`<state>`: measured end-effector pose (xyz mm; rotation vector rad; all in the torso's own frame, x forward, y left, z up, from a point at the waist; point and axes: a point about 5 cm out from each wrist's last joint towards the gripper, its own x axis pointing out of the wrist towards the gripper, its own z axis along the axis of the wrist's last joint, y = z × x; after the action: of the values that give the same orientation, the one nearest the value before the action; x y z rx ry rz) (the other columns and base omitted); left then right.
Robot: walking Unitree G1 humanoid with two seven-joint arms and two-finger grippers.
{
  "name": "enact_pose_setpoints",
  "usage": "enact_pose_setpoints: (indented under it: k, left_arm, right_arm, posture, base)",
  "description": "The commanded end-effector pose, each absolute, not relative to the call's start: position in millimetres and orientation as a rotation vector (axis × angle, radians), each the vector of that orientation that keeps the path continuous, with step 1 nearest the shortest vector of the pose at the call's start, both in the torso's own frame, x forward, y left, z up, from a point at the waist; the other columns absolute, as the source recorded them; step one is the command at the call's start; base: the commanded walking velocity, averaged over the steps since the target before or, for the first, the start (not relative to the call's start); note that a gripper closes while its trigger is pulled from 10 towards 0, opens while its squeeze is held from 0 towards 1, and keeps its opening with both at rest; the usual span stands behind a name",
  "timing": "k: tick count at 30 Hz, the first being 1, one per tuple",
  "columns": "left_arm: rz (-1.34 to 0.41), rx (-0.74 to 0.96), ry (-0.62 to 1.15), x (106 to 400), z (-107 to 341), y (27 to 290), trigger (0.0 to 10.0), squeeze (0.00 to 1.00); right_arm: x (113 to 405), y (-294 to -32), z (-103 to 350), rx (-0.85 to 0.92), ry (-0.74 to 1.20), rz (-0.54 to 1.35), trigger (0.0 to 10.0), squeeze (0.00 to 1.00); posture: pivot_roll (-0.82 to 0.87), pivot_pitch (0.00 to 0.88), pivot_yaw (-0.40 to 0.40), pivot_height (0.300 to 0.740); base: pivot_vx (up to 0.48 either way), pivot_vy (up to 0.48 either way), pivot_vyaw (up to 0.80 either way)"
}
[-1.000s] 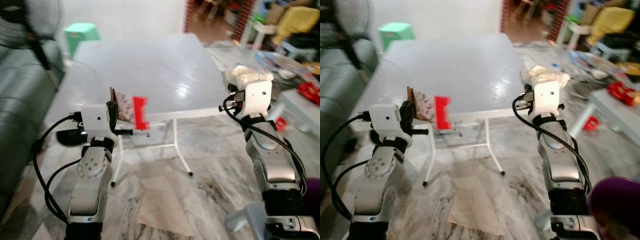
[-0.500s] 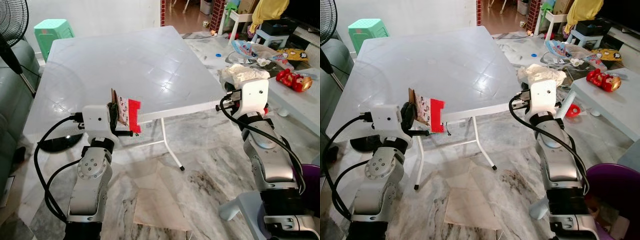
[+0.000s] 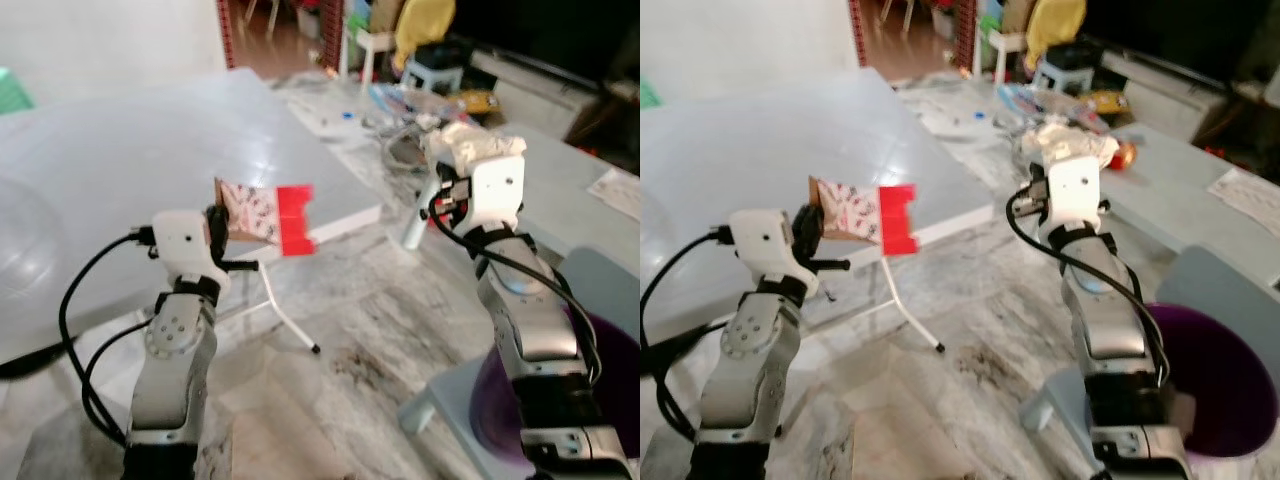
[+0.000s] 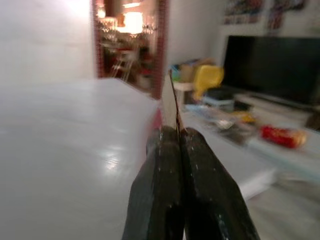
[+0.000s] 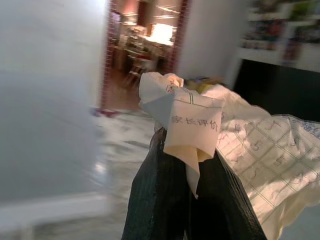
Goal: Picking trash to rubbish bin
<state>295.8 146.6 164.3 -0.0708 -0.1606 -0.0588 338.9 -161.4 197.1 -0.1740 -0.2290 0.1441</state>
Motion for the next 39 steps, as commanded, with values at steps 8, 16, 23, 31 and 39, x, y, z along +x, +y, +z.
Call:
enact_pose_setpoints:
  k: [8, 16, 23, 31, 39]
  left_arm:
    - [-0.074, -0.056, -0.177, 297.1, 168.8, 146.4, 10.0, 0.00]
    - [-0.067, -0.047, -0.178, 298.3, 169.7, 148.0, 10.0, 0.00]
    - [-0.068, -0.048, -0.178, 297.9, 169.8, 148.8, 10.0, 0.00]
    - [-0.081, -0.051, -0.181, 298.8, 170.6, 146.4, 10.0, 0.00]
    - [-0.084, -0.051, -0.174, 298.8, 169.9, 145.7, 10.0, 0.00]
  right_arm:
    - [339.5, -165.2, 201.9, -0.174, -0.243, 0.123, 10.0, 0.00]
    - [339.9, -166.4, 202.2, -0.175, -0.242, 0.119, 10.0, 0.00]
    - [339.5, -166.8, 201.8, -0.173, -0.241, 0.116, 10.0, 0.00]
    - [339.2, -169.9, 202.1, -0.174, -0.241, 0.104, 10.0, 0.00]
    - [338.6, -170.9, 202.1, -0.171, -0.242, 0.098, 10.0, 0.00]
  posture:
    - [0.01, 0.018, 0.004, 0.740]
    - [0.01, 0.020, 0.006, 0.740]
    - [0.01, 0.023, 0.008, 0.740]
    - [0.01, 0.026, 0.011, 0.740]
    - [0.00, 0.030, 0.016, 0.740]
  base:
    - [0.000, 0.000, -0.79]
    - [0.000, 0.000, -0.79]
    - [0.000, 0.000, -0.79]
    - [0.000, 0.000, -0.79]
    - [0.000, 0.000, -0.49]
